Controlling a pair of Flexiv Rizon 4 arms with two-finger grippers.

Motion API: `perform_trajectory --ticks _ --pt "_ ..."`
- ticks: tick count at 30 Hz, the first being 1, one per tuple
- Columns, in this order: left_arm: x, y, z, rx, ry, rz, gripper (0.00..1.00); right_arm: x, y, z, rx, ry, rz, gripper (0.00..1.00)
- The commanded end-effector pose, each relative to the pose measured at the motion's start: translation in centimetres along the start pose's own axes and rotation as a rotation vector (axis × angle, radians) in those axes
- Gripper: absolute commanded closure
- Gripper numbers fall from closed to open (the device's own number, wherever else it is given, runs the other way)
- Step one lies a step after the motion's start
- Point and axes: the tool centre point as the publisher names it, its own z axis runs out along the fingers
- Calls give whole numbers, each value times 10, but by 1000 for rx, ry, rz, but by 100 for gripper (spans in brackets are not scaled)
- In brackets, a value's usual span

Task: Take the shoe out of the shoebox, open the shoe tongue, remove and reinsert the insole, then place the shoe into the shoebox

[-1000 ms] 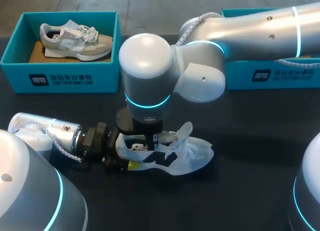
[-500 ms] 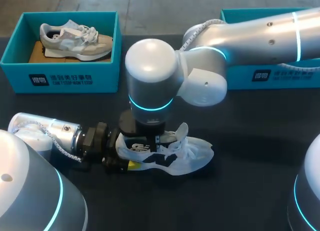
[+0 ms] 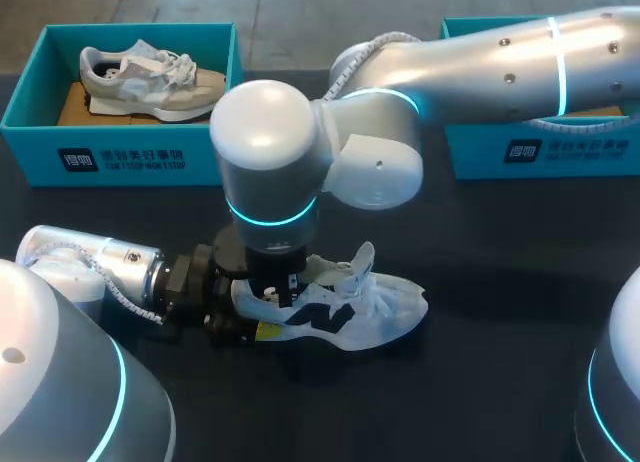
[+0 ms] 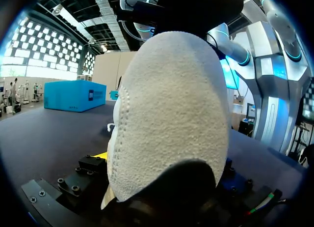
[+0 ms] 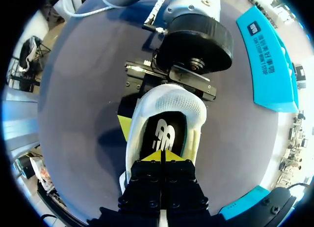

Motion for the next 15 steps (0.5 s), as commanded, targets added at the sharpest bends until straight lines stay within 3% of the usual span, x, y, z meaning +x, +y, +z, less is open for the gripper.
perform_trajectory --ticks 1,15 --pt "-1 2 0 1 -2 0 100 -1 -4 15 -7 12 13 100" --pt "-1 2 0 1 -2 0 100 0 -43 20 -12 -9 109 100"
